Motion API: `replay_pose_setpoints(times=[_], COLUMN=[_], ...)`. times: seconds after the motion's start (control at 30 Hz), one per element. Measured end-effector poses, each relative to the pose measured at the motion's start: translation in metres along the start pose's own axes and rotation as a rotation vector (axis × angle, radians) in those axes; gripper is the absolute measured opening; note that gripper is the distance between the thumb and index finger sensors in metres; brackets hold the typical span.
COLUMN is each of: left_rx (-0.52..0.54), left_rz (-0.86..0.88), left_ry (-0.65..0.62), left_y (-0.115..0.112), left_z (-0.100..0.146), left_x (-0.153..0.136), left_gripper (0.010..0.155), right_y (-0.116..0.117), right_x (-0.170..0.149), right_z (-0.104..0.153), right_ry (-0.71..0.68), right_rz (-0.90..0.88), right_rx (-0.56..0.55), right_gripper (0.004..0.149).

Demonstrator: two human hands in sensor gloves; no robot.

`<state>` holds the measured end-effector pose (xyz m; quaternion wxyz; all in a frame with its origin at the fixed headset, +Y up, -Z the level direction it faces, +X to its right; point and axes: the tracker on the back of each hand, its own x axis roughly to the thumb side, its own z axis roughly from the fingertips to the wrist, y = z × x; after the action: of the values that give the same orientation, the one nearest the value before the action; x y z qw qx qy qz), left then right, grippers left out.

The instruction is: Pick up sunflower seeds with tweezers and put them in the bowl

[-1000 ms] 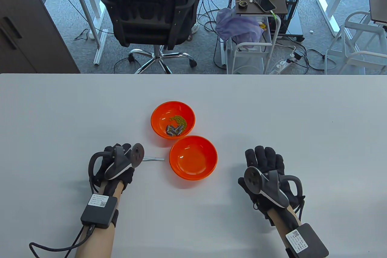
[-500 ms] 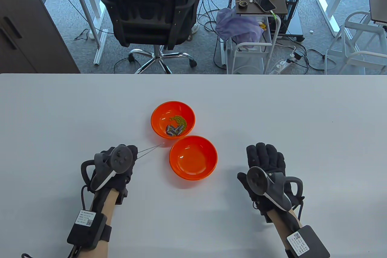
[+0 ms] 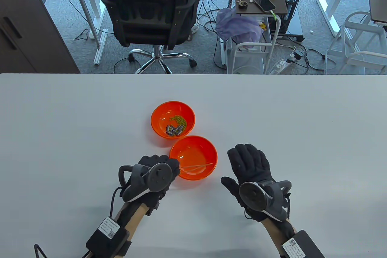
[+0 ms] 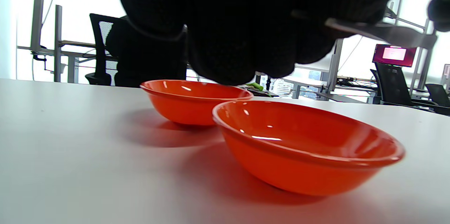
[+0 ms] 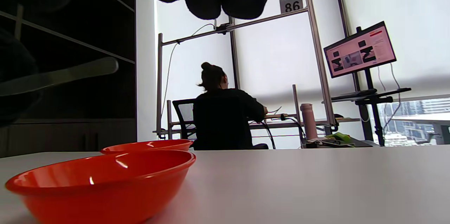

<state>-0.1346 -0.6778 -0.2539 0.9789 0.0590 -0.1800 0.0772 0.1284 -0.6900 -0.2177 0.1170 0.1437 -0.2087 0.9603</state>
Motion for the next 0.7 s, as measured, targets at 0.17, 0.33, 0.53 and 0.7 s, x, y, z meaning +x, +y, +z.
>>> replay_pose_setpoints(times=[0.17,0.33,0.53,0.7], left_rx=[-0.022,-0.022,-0.07,-0.126], left_rz=[0.027,0.068,0.176,0.28], left_ry=[-0.088,-0.129,-0.133,-0.118], left_y=[-0.003,-0.006,-0.012,-0.016], left_z=[0.003,0.006,0.002,-0.002], left_x=[0.028,0.041,0.044,0.042], left_gripper=[0.037,0.037,0.038,0.039], right_y=[0.002,0.007,0.01,0.01], right_x=[0.029,0.034,0.033,0.033], right_z=[0.004,0.005,0.004,0.005], right_ry=[-0.147,-0.156,-0.158,-0.187], right_rz=[0.061,0.049,0.036,0.03], right_rx=[-0.014,0.025,0.043,-0.013], right_gripper=[0.074,0.07,0.061,0.049])
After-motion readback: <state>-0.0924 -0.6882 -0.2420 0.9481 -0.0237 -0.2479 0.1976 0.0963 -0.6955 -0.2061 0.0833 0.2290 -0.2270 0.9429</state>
